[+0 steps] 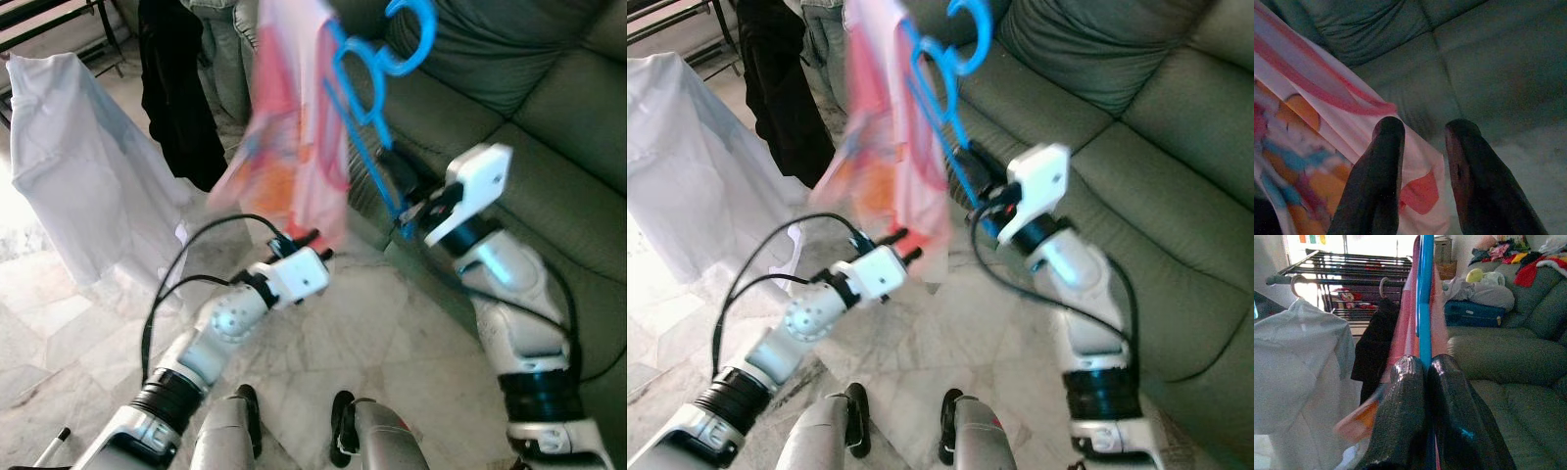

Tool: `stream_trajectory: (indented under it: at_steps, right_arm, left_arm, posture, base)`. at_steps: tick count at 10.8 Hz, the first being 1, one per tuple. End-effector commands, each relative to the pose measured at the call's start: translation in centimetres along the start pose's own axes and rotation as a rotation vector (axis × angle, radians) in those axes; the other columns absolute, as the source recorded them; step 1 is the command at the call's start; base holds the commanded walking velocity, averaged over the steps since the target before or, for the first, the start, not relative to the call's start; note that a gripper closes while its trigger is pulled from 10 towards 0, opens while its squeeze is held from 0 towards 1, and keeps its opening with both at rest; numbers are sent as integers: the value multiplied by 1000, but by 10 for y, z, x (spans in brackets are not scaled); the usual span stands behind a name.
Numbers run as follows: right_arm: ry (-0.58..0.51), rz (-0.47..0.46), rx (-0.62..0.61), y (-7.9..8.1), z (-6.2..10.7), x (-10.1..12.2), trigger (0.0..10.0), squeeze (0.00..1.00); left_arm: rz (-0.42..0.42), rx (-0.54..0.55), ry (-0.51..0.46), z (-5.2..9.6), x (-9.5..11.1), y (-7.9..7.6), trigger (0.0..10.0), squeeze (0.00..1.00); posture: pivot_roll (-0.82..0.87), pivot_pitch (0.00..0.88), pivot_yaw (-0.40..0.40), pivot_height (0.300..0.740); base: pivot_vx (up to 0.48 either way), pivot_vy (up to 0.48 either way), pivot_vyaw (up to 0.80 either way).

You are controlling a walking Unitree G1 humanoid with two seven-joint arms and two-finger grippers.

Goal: Hang hanger

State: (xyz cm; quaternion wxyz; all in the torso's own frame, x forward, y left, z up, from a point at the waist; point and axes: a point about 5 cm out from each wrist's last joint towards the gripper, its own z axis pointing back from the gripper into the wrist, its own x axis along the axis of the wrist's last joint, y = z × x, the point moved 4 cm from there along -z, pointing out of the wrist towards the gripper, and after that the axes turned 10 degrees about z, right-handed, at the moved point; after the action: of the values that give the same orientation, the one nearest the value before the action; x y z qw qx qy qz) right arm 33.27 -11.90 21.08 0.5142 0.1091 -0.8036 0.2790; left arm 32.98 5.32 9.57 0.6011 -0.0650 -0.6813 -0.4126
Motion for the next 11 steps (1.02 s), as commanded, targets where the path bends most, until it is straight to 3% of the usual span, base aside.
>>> stream_trajectory:
  at_steps: [1, 2, 5, 7, 8, 10, 11]
  right_arm:
    - [-37, 52, 9, 1, 4, 5, 10000, 0]
    - [-23, 105, 23, 1, 22, -9, 10000, 0]
    - [20, 111, 32, -2, 36, -25, 10000, 0]
    - [2, 68, 64, 2, 36, -27, 10000, 0]
    - [-18, 51, 99, 7, 33, -26, 10000, 0]
    - [-23, 38, 191, 14, 32, -26, 10000, 0]
    - [-25, 18, 241, 17, 32, -26, 10000, 0]
  left_arm:
    - [5, 45, 9, 4, -4, 10, 10000, 1000]
    - [5, 188, 5, 12, -6, 41, 10000, 1000]
    - [-8, 314, -31, 24, 2, 83, 10000, 1000]
    - [88, 408, -96, 21, 18, 105, 10000, 1000]
    - [248, 484, -154, 17, 27, 117, 10000, 1000]
    - [422, 462, -231, 7, 43, 115, 10000, 1000]
    - [453, 461, -244, 5, 46, 116, 10000, 1000]
  posture:
    - [-51, 215, -30, 740]
    - [-49, 218, -30, 740]
    - [-42, 220, -31, 740]
    - [-37, 218, -32, 740]
    - [-37, 218, -32, 740]
    - [-45, 214, -28, 740]
    - [-46, 215, -27, 740]
  base:
    - [0, 0, 0]
    - [0, 0, 0]
    - [0, 0, 0]
    - [0, 0, 0]
    - [0, 0, 0]
    - [0, 0, 0]
    - [0, 0, 0]
